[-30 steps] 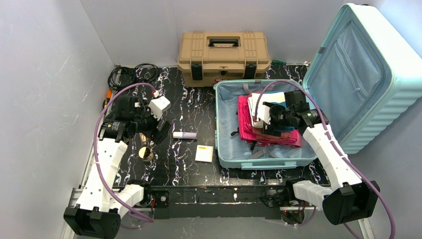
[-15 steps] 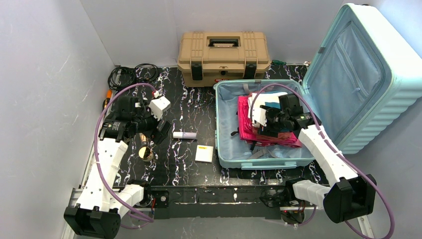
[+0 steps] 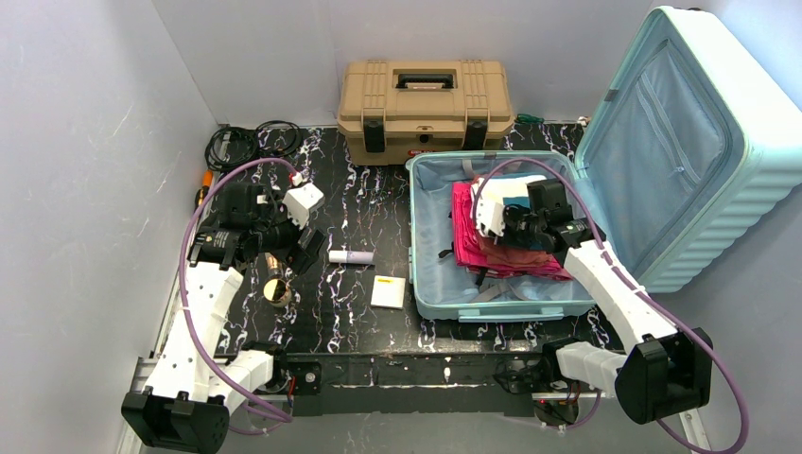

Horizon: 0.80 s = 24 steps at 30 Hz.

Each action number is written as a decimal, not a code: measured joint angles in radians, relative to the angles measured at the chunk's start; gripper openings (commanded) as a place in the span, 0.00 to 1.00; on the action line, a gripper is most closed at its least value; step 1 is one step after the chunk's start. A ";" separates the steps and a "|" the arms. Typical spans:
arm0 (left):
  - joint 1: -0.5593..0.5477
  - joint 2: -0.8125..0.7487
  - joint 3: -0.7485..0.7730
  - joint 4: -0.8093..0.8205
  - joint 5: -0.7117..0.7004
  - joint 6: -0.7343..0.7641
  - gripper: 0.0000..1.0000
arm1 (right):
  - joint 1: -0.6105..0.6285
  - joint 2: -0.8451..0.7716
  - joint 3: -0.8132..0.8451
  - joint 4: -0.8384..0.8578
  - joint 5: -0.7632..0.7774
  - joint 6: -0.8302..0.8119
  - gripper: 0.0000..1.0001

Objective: Pack the luggage
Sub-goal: Place the personal item in the luggage.

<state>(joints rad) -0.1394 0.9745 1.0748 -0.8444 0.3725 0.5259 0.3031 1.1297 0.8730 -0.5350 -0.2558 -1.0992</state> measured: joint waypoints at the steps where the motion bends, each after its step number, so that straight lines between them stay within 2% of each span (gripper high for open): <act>1: 0.000 0.000 0.000 0.000 -0.001 0.000 0.98 | 0.000 0.000 0.000 0.008 0.000 0.009 0.12; 7: 0.000 0.000 -0.001 0.000 -0.010 -0.003 0.98 | 0.000 0.014 0.016 0.038 0.015 0.108 0.10; 17: 0.000 -0.005 -0.006 0.000 -0.022 -0.001 0.98 | -0.036 0.089 0.154 0.040 -0.021 0.264 0.09; 21: 0.000 -0.010 -0.013 0.000 -0.023 0.002 0.98 | -0.136 0.142 0.240 -0.006 -0.126 0.285 0.15; 24: 0.000 -0.010 -0.016 0.000 -0.024 0.005 0.98 | -0.196 0.162 0.288 -0.056 -0.197 0.270 0.24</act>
<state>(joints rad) -0.1394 0.9642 1.0588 -0.8448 0.3485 0.5304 0.1070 1.2915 1.1614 -0.5915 -0.4526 -0.8295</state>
